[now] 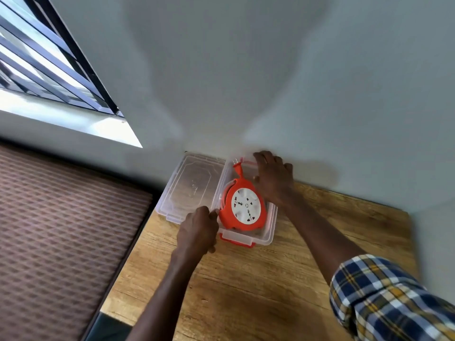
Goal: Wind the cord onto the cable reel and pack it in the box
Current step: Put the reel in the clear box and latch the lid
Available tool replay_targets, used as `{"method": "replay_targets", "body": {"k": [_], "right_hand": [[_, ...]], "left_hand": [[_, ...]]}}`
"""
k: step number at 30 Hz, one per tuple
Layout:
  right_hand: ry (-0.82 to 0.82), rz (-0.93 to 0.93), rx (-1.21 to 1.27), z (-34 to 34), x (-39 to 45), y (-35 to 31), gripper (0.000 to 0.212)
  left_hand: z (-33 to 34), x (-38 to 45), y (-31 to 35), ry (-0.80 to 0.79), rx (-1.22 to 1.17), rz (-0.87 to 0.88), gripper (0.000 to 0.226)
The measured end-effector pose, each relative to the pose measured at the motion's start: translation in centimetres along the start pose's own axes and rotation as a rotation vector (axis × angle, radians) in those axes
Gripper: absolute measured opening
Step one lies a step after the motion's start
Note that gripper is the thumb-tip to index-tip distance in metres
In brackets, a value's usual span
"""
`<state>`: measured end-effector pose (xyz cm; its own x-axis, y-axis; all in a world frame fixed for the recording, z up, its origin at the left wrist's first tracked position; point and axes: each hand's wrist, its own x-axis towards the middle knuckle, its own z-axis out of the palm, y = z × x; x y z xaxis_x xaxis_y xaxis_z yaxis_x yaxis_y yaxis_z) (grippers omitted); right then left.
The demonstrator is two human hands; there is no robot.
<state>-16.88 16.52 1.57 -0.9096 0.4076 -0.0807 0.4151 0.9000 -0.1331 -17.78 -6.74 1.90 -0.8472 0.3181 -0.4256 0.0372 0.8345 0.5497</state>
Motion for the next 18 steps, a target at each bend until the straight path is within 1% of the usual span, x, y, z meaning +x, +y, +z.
{"method": "replay_targets", "body": {"k": [3, 5, 7, 9, 11, 12, 15, 18], "right_hand": [[0.020, 0.081, -0.022, -0.1, -1.7, 0.9, 0.060], [0.054, 0.164, -0.035, -0.1, -3.2, 1.6, 0.054], [0.116, 0.272, 0.005, -0.3, -5.2, 2.7, 0.047], [0.189, 0.364, 0.086, -0.4, -7.8, 4.1, 0.042], [0.261, 0.466, 0.213, -0.3, -10.6, 5.8, 0.039], [0.303, 0.524, 0.286, -0.3, -12.1, 6.5, 0.038], [0.372, 0.659, 0.443, -0.1, -16.5, 7.5, 0.035], [0.383, 0.771, 0.501, 0.3, -20.5, 7.6, 0.039]], "left_hand": [[0.9, -0.1, -0.2, 0.151, -0.026, 0.015, 0.021], [1.7, -0.4, 0.0, 0.221, -0.073, 0.041, 0.013], [2.7, -0.9, 0.6, 0.258, -0.124, 0.092, 0.014], [3.7, -1.3, 1.1, 0.273, -0.193, 0.132, 0.024], [4.8, -1.5, 1.6, 0.272, -0.256, 0.173, 0.034], [5.3, -1.5, 1.8, 0.265, -0.274, 0.211, 0.036], [6.7, -1.6, 2.3, 0.254, -0.287, 0.316, 0.029], [7.7, -1.4, 2.7, 0.258, -0.292, 0.386, 0.028]]}}
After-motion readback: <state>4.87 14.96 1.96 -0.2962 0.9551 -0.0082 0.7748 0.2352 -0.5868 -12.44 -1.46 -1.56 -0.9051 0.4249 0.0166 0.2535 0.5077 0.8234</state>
